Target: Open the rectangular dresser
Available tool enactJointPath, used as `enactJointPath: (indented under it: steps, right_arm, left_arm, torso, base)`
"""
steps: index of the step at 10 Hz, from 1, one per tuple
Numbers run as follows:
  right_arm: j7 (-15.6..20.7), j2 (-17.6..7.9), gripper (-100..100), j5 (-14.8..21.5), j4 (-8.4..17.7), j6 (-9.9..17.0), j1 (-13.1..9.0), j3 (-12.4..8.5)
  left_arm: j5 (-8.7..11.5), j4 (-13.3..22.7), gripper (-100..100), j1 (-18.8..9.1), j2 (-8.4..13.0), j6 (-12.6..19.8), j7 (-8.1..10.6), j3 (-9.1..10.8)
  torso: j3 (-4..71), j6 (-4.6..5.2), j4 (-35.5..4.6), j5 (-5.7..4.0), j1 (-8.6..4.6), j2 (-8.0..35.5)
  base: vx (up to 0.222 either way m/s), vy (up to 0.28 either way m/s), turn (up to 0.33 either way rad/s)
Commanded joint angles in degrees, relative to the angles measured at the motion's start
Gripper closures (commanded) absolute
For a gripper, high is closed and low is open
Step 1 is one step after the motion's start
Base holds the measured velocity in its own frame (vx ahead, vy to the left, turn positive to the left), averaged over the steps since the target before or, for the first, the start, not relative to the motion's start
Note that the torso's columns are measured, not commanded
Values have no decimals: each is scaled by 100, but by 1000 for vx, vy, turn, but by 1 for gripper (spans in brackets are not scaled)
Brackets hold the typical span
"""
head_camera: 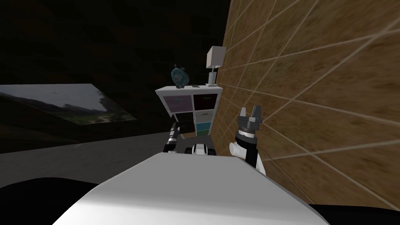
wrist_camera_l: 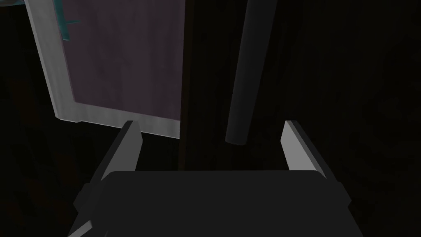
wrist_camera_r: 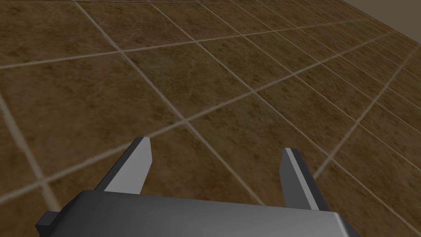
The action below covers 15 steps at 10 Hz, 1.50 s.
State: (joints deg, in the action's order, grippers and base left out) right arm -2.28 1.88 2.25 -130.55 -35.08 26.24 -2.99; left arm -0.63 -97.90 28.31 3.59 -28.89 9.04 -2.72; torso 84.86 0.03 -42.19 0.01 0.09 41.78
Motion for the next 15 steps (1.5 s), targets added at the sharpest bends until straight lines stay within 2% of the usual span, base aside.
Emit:
enactJointPath:
  steps: [1, 6, 7, 8, 9, 10, 15]
  right_arm:
    - [0, 0, 0, 0, 0, 0, 1, 0]
    - [0, 0, 0, 0, 0, 0, 0, 0]
    - [0, 0, 0, 0, 0, 0, 0, 0]
    - [0, 0, 0, 0, 0, 0, 0, 0]
    - [0, 0, 0, 0, 0, 0, 0, 0]
    - [0, 0, 0, 0, 0, 0, 0, 0]
    - [0, 0, 0, 0, 0, 0, 0, 0]
  left_arm:
    - [4, -439, -100, 181, 37, 265, 52, -7]
    - [16, -1263, -100, 566, 126, 734, 158, -24]
    - [16, -1279, -100, 566, 126, 734, 158, -24]
    - [18, -1447, -100, 643, 144, 828, 179, -27]
    - [13, -1299, -100, 596, 131, 819, 162, -29]
    - [13, -1310, 0, 601, 132, 851, 165, -29]
    - [12, -1283, 0, 613, 133, 870, 163, -31]
  torso:
    - [3, -2, 4, 2, 1, -1]
    - [-36, -3, -12, -1, -10, 60]
    - [-32, -5, -18, -6, -11, 60]
    - [-34, -6, -24, -11, -14, 65]
    - [-37, -7, -36, -19, -20, 74]
    - [-41, -5, -28, -13, -21, 75]
    - [-30, -4, -12, -3, -11, 54]
  base:
    - [48, 4, -16]
    - [20, -6, -12]
    - [5, -7, -4]
    - [5, -6, -7]
    - [7, 0, -2]
    - [0, 0, 0]
    - [0, 0, 0]
